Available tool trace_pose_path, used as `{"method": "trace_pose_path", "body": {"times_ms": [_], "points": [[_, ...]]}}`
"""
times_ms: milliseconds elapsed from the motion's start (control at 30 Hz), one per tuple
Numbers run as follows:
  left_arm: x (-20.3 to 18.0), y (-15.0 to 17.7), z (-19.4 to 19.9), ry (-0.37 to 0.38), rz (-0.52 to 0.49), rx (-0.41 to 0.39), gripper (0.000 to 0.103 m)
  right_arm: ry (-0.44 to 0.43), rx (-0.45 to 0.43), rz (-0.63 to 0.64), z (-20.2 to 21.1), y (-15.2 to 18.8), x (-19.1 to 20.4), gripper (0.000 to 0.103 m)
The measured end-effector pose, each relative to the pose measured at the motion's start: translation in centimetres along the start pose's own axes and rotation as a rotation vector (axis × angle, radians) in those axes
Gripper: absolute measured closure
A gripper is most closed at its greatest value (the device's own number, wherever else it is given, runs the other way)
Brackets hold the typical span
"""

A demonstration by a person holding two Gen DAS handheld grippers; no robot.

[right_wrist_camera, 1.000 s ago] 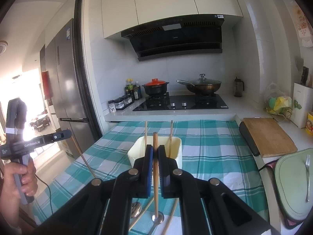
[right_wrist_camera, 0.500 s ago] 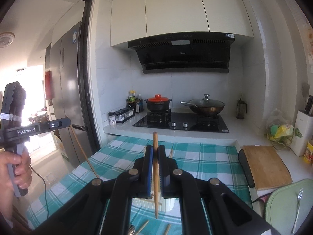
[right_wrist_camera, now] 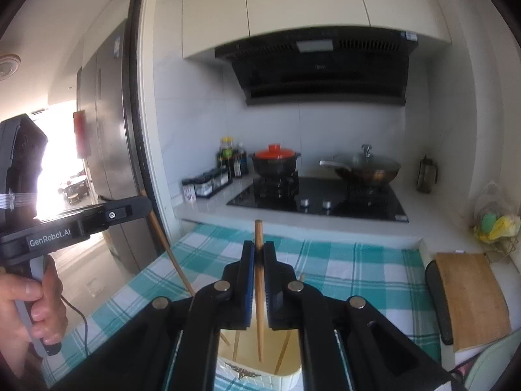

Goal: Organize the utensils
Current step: 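Carry the chopstick over the cream caddy and lower it inside, then withdraw both open tools from the caddy and move them over the loose chopsticks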

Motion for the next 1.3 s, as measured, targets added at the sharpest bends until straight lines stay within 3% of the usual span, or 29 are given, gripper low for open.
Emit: {"method": "trace_pose_path", "body": {"times_ms": [133,333,367,400,433,467,500,533,667,733,833,933,1133,1300], "points": [[0.0,2.2,-4.2,0.002,0.001,0.112,0.100,-0.016,0.144,-0.077,-5.1,2.5,-2.4,0.097],[0.2,4.7,-9.0,-0.016,0.005,0.218,0.099,-0.029,0.259,-0.163,-10.8,5.5,-5.8,0.096],[0.2,5.0,-9.4,-0.018,0.011,0.232,0.091,-0.025,0.261,-0.175,-11.4,5.6,-6.2,0.095],[0.3,5.1,-9.7,-0.020,0.017,0.246,0.071,-0.022,0.263,-0.183,-11.7,5.8,-6.6,0.094],[0.4,5.3,-9.6,-0.030,0.022,0.249,0.058,-0.021,0.262,-0.191,-11.8,5.7,-6.8,0.081],[0.6,5.2,-9.1,-0.043,0.024,0.230,0.038,-0.021,0.251,-0.195,-11.6,5.5,-6.8,0.060],[0.8,5.2,-8.1,-0.056,0.015,0.201,0.030,-0.017,0.223,-0.192,-11.0,5.0,-6.8,0.050],[0.8,5.2,-7.3,-0.067,-0.003,0.184,0.028,-0.012,0.190,-0.183,-10.0,4.7,-6.5,0.040],[1.2,6.4,-3.2,-0.110,-0.106,0.151,0.014,0.034,0.154,-0.088,-5.9,4.8,-4.8,0.040],[1.4,8.1,-0.7,-0.138,-0.167,0.138,0.008,0.063,0.157,-0.018,-3.3,6.0,-3.6,0.034],[1.9,12.2,2.5,-0.180,-0.260,0.173,0.006,0.121,0.180,0.075,0.7,8.5,-2.1,0.023],[2.7,16.7,5.1,-0.221,-0.305,0.223,0.006,0.176,0.212,0.143,4.6,12.1,-1.0,0.022],[4.0,24.9,9.2,-0.272,-0.199,0.299,0.006,0.298,0.259,0.159,10.8,20.0,-0.4,0.022],[4.6,28.4,10.5,-0.256,-0.021,0.322,0.006,0.351,0.260,0.044,13.7,25.3,-0.1,0.021]]}}
Point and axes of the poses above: each gripper's, at about its wrist camera, not at the fingertips, and z roughly against the way its jaws point, x to its left, y to its underside, the point moved 7 cm from there along -z, roughly the way its jaws point, and after that the axes turned 9 degrees about -y, right-handed, at the moved point
